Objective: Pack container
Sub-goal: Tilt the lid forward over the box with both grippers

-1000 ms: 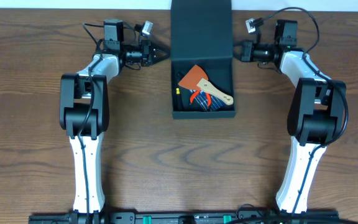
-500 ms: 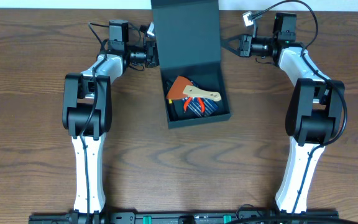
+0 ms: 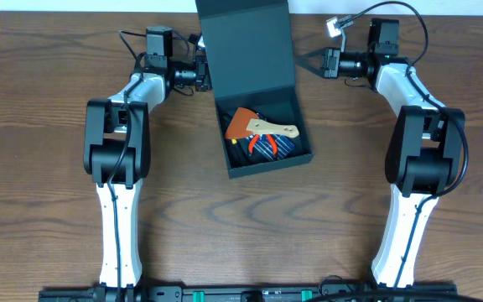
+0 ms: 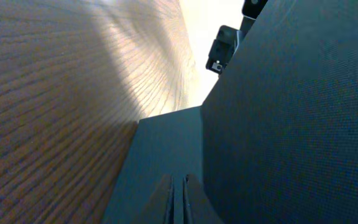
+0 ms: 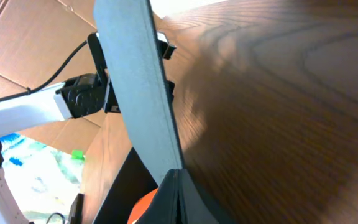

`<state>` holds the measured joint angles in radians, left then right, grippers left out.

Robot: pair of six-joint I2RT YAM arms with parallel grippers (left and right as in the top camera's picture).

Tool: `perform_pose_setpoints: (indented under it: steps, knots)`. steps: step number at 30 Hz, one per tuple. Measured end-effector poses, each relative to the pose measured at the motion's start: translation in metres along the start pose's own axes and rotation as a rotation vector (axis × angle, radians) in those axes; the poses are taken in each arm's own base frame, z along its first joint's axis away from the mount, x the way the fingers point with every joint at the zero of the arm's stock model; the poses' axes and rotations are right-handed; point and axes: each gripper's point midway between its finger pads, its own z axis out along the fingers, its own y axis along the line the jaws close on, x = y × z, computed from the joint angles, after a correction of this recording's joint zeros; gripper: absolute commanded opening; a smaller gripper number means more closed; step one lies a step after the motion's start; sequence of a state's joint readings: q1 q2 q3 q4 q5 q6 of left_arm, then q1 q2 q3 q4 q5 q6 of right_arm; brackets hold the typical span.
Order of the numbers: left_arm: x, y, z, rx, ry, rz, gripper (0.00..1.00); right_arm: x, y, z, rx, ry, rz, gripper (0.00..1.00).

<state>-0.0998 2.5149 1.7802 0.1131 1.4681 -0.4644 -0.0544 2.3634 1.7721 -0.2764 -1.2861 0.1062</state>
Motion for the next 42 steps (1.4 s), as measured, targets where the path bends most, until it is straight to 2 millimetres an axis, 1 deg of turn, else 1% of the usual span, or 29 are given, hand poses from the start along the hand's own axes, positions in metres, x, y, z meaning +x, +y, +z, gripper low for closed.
perform_pose_setpoints:
  steps: [4, 7, 13, 16, 24, 31, 33, 35, 39, 40, 42]
  knots:
    - [-0.005, -0.011, -0.002, 0.001, -0.005, 0.024, 0.05, 0.001, -0.003, -0.004, 0.012, -0.003, 0.020, 0.01]
    - [-0.010, -0.024, -0.005, 0.003, -0.012, 0.050, 0.05, 0.000, -0.006, -0.009, 0.022, -0.009, 0.028, 0.01]
    - [-0.015, -0.060, -0.009, 0.047, 0.006, 0.107, 0.05, 0.000, -0.012, -0.013, 0.048, -0.015, 0.040, 0.01]
    - [-0.017, -0.072, -0.010, 0.061, 0.012, 0.128, 0.05, 0.001, -0.014, -0.013, 0.061, -0.014, 0.047, 0.01]
    - [-0.014, -0.076, -0.007, 0.073, 0.026, 0.104, 0.05, 0.001, -0.021, -0.014, 0.097, -0.015, 0.055, 0.01]
    - [-0.006, -0.086, 0.014, 0.090, 0.066, 0.103, 0.05, 0.002, -0.023, -0.015, 0.108, -0.016, 0.060, 0.01]
    - [-0.004, -0.094, 0.019, 0.095, 0.078, 0.105, 0.05, 0.002, -0.024, -0.017, 0.110, -0.018, 0.063, 0.01]
    - [-0.005, -0.107, 0.022, 0.101, 0.084, 0.122, 0.06, 0.001, -0.024, -0.018, 0.112, -0.020, 0.063, 0.01]
    - [-0.009, -0.148, 0.022, 0.111, 0.085, 0.185, 0.05, 0.001, -0.025, -0.020, 0.114, -0.024, 0.064, 0.01]
    - [-0.009, -0.152, 0.022, 0.113, 0.085, 0.192, 0.05, 0.001, -0.025, -0.020, 0.114, -0.024, 0.065, 0.01]
    - [-0.010, -0.168, 0.021, 0.116, 0.084, 0.215, 0.05, 0.001, -0.025, -0.020, 0.114, -0.024, 0.065, 0.01]
